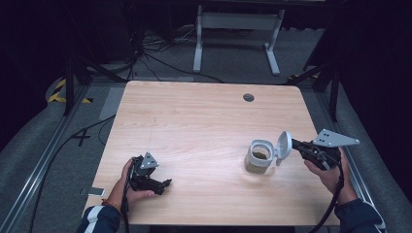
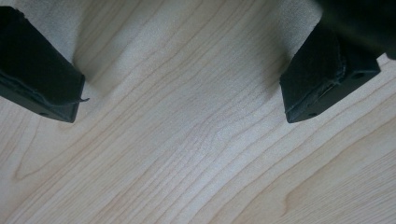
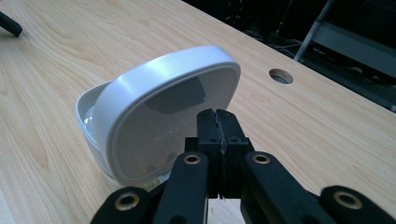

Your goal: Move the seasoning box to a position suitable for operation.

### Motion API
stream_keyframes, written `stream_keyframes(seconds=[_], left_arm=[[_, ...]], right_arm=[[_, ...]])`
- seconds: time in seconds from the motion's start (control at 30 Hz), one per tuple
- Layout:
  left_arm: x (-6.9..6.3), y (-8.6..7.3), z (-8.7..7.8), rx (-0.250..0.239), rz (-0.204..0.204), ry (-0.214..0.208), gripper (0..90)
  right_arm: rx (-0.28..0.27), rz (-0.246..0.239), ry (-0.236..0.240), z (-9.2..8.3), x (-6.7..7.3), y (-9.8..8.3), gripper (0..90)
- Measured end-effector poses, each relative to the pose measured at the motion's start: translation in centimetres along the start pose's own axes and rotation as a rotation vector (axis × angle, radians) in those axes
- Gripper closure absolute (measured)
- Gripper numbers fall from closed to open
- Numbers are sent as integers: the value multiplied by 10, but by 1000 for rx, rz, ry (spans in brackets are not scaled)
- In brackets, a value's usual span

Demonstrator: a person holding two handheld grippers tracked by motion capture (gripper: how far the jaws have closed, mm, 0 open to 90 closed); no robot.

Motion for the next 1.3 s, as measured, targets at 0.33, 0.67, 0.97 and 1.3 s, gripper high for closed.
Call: stream_keyframes(seconds=[0.33, 0.67, 0.97, 1.3], left_arm=[[0, 0, 0, 0, 0, 0, 0], [0, 0, 0, 0, 0, 0, 0], [0, 0, 0, -1, 0, -1, 0], [0, 0, 0, -2, -1, -2, 1]], right_arm=[[-5, -18, 11, 2, 4, 1, 900], [-4, -30, 30, 4, 11, 4, 900], [-2, -48, 51, 6, 19, 4, 900], [-4, -52, 65, 8, 22, 5, 900]])
Point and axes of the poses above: each handheld gripper's, and its own axes: z roughly forward along the jaws, y roughly out of its top, x roughly to its left, the point moved 9 cm from there along z, roughly forward along the jaws, and after that the axes turned 3 degrees about -y, right-handed, at the moved point
